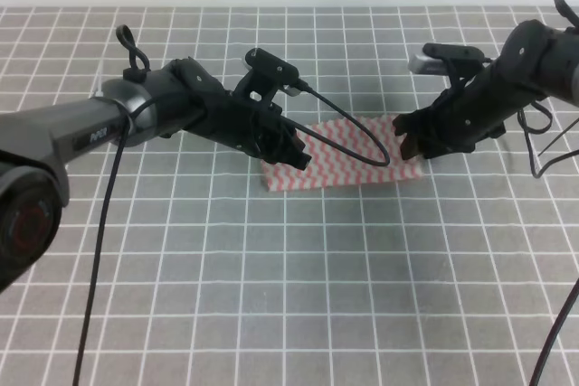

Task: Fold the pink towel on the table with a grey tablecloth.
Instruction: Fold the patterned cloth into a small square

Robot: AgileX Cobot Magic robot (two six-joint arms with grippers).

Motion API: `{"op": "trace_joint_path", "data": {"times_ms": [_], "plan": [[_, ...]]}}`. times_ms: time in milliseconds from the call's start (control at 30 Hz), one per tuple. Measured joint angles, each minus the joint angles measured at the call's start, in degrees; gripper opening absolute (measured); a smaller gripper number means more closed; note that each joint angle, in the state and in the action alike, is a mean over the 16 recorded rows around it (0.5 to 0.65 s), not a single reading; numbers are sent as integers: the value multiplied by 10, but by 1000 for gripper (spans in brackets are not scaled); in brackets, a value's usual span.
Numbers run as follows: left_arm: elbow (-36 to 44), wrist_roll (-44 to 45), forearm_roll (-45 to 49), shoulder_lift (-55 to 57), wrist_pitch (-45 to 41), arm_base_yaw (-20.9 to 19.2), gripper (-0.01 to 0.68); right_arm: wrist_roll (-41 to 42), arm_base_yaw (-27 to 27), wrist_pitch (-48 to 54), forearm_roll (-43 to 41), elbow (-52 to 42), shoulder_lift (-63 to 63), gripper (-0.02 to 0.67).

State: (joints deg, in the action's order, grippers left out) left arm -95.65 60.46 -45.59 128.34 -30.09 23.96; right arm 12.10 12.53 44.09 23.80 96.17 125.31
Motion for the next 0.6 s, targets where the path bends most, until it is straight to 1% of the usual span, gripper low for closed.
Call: {"op": "trace_joint_path", "data": {"times_ms": [100,233,467,600], "plan": [[0,0,0,0,0,0,-1,0,0,0,6,0,2,240],[0,0,0,0,1,0,-1,1,0,0,15,0,4,195],[0,0,0,0,1,0,-1,5,0,1,21,0,5,85],[0,0,0,-1,1,0,-1,9,0,2,22,0,3,35]]}}
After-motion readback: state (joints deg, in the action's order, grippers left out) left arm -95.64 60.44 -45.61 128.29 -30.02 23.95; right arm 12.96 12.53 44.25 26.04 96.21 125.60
